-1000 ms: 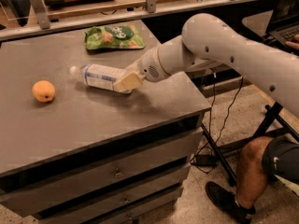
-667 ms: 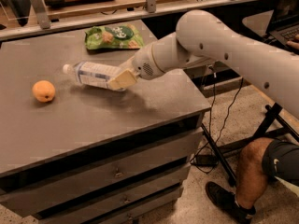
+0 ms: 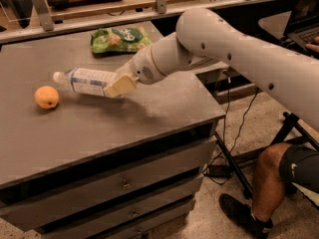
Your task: Move blue plastic bottle near orange
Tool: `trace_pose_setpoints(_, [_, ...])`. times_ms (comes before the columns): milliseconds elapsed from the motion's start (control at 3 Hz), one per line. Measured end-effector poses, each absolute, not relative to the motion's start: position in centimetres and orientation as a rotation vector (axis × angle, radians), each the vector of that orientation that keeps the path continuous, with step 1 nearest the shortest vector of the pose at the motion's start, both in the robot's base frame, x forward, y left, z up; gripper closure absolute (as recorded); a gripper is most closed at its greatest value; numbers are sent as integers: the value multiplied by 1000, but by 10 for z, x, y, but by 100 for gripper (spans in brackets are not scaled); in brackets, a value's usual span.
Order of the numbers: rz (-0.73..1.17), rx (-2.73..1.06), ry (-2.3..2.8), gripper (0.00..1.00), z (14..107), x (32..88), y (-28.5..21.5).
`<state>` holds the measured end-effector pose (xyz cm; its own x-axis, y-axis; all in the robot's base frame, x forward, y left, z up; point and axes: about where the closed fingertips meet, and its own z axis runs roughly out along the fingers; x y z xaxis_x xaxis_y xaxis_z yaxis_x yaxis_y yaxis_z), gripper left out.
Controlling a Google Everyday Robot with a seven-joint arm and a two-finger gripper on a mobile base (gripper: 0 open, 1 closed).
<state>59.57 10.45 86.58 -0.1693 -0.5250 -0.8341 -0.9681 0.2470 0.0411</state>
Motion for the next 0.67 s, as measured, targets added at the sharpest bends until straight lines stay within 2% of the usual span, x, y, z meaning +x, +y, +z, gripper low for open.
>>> trace_pose_setpoints(667, [849, -1405, 1805, 100, 858, 595, 119])
